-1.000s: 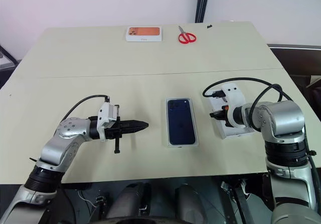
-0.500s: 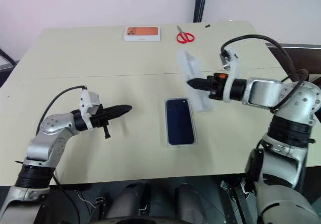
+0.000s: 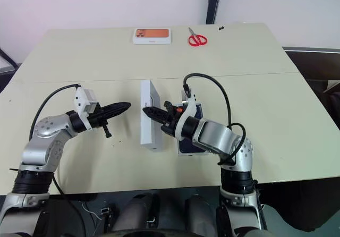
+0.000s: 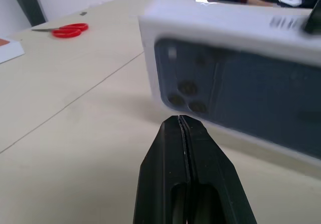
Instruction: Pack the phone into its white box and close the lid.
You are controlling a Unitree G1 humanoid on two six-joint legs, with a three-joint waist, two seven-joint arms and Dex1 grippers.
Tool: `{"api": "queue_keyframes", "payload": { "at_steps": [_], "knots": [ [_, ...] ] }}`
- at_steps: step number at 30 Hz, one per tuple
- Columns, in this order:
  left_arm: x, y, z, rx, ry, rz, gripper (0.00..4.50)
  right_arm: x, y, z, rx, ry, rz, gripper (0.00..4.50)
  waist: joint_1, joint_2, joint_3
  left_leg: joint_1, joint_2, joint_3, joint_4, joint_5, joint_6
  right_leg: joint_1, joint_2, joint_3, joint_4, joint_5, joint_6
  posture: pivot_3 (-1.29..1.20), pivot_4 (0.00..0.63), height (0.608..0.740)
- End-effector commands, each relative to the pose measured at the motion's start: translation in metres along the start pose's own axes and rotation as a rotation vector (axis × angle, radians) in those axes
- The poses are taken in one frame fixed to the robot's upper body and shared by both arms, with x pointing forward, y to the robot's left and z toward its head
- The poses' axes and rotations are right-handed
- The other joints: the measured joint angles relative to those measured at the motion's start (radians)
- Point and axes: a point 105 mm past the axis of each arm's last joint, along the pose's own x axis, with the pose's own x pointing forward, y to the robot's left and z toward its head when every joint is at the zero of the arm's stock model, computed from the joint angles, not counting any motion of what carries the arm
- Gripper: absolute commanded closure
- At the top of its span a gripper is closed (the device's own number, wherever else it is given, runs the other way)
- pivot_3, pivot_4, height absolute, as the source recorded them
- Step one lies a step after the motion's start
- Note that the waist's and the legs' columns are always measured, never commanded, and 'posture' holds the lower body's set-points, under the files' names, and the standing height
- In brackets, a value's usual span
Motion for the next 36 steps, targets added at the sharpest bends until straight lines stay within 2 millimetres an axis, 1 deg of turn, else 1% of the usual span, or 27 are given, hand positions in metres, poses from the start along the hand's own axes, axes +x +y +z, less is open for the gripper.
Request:
{"api": "queue_keyframes", "payload": {
  "at_steps": [1,2,3,5,7,9,10,11,14,15,19,22,24,26,27,28,31,34,36],
  "knots": [
    [0.01,-0.01,0.011,0.061,-0.018,-0.079,4.5,-0.011,-0.002,0.009,-0.013,-0.038,-0.03,4.45,-0.001,0.0,0.0,0.0,0.0,0.0,0.0,0.0,0.0,0.0,0.0,0.0,0.0,0.0,0.0,0.0,0.15,0.74],
    [0.014,-0.014,0.011,0.06,-0.018,-0.104,4.5,-0.013,-0.006,0.011,-0.015,-0.042,-0.044,4.45,-0.001,0.0,0.0,0.0,0.0,0.0,0.0,0.0,0.0,0.0,0.0,0.0,0.0,0.0,0.0,0.0,0.15,0.74],
    [0.017,-0.019,0.011,0.062,-0.017,-0.129,4.5,-0.015,-0.01,0.014,-0.016,-0.047,-0.065,4.2,-0.001,0.0,0.0,0.0,0.0,0.0,0.0,0.0,0.0,0.0,0.0,0.0,0.0,0.0,0.0,0.0,0.15,0.74],
    [0.024,-0.026,0.009,0.064,-0.009,-0.172,4.5,-0.02,-0.017,0.019,-0.018,-0.057,-0.108,3.55,-0.002,0.0,0.0,0.0,0.0,0.0,0.0,0.0,0.0,0.0,0.0,0.0,0.0,0.0,0.0,0.0,0.15,0.74],
    [0.027,-0.029,0.008,0.065,-0.004,-0.194,4.5,-0.022,-0.02,0.022,-0.022,-0.063,-0.123,2.57,-0.002,0.0,0.0,0.0,0.0,0.0,0.0,0.0,0.0,0.0,0.0,0.0,0.0,0.0,0.0,0.0,0.15,0.74],
    [0.032,-0.032,0.007,0.066,0.006,-0.215,4.5,-0.025,-0.018,0.027,-0.046,-0.07,-0.121,1.5,-0.002,0.0,0.0,0.0,0.0,0.0,-0.001,0.0,0.0,0.0,0.0,0.0,0.0,0.0,0.0,0.0,0.15,0.74],
    [0.037,-0.035,0.005,0.066,0.015,-0.229,4.5,-0.028,-0.014,0.032,-0.087,-0.07,-0.111,0.95,-0.002,0.0,0.0,0.0,0.0,0.0,-0.001,0.0,0.0,0.0,0.0,0.0,0.0,0.0,0.0,0.0,0.15,0.74],
    [0.042,-0.039,0.004,0.071,0.024,-0.249,4.5,-0.033,-0.009,0.04,-0.15,-0.066,-0.105,0.57,-0.002,0.001,0.0,0.0,0.0,0.0,-0.001,0.0,0.0,0.0,0.0,0.0,0.0,0.0,0.0,0.0,0.15,0.74],
    [0.059,-0.048,0.001,0.098,0.051,-0.289,4.5,-0.053,0.002,0.062,-0.342,-0.03,-0.142,0.57,0.005,0.002,0.001,0.0,0.0,0.001,0.001,0.0,0.0,0.001,0.0,0.001,-0.001,0.0,0.0,0.0,0.15,0.74],
    [0.062,-0.05,0.001,0.106,0.057,-0.295,4.5,-0.058,0.003,0.066,-0.378,-0.017,-0.16,0.57,0.006,0.002,0.001,0.0,-0.001,0.001,0.0,0.0,0.001,0.001,0.0,0.0,-0.002,0.0,0.0,0.0,0.15,0.74],
    [0.083,-0.058,0.002,0.127,0.071,-0.325,4.5,-0.08,0.001,0.099,-0.617,-0.048,-0.306,0.57,0.004,0.001,0.001,0.0,0.0,0.001,-0.002,0.0,0.001,0.002,0.001,0.0,-0.004,0.0,0.0,0.0,0.15,0.74],
    [0.092,-0.065,0.004,0.141,0.065,-0.348,4.5,-0.087,0.0,0.112,-0.76,-0.048,-0.373,0.57,0.001,0.001,0.001,-0.001,0.0,0.001,-0.002,0.0,0.001,0.002,0.001,0.001,-0.005,0.0,0.0,0.0,0.15,0.74],
    [0.096,-0.069,0.005,0.136,0.057,-0.35,4.5,-0.091,-0.005,0.114,-0.894,-0.008,-0.434,0.57,0.002,0.001,0.001,-0.001,0.001,0.002,-0.001,0.0,0.001,0.002,0.001,0.001,-0.005,0.0,0.0,0.0,0.15,0.74],
    [0.096,-0.067,0.005,0.128,0.057,-0.333,4.5,-0.093,-0.01,0.112,-1.02,0.047,-0.476,0.57,0.004,0.001,0.001,-0.001,0.001,0.001,-0.001,0.0,0.001,0.002,0.001,0.001,-0.005,0.0,0.0,0.0,0.15,0.74],
    [0.094,-0.064,0.005,0.124,0.06,-0.318,4.5,-0.095,-0.014,0.111,-1.084,0.077,-0.499,1.12,0.004,0.001,0.001,-0.001,0.001,0.001,-0.001,0.0,0.001,0.001,0.001,0.001,-0.005,0.0,0.0,0.0,0.15,0.74],
    [0.09,-0.06,0.005,0.121,0.068,-0.297,4.5,-0.096,-0.017,0.108,-1.145,0.111,-0.511,1.37,0.004,0.001,0.001,-0.001,0.001,0.001,-0.001,-0.001,0.001,0.001,0.001,0.001,-0.005,0.0,0.0,0.0,0.15,0.74],
    [0.077,-0.045,0.006,0.108,0.081,-0.217,4.5,-0.1,-0.024,0.103,-1.292,0.194,-0.528,2.92,0.003,0.001,0.001,-0.001,0.001,0.001,-0.001,-0.001,0.001,0.001,0.001,0.001,-0.005,0.0,0.0,0.0,0.15,0.74],
    [0.061,-0.036,0.008,0.094,0.09,-0.165,4.5,-0.101,-0.028,0.097,-1.421,0.258,-0.519,4.41,0.005,0.001,0.001,-0.001,0.001,0.001,-0.001,0.0,0.001,0.001,0.001,0.001,-0.005,0.0,0.0,0.0,0.15,0.74],
    [0.048,-0.034,0.004,0.097,0.131,-0.152,4.5,-0.102,-0.032,0.094,-1.559,0.31,-0.533,4.47,0.005,0.001,0.001,-0.001,0.001,0.001,-0.001,0.0,0.001,0.001,0.001,0.001,-0.006,0.0,0.0,0.0,0.15,0.74]
  ]
}}
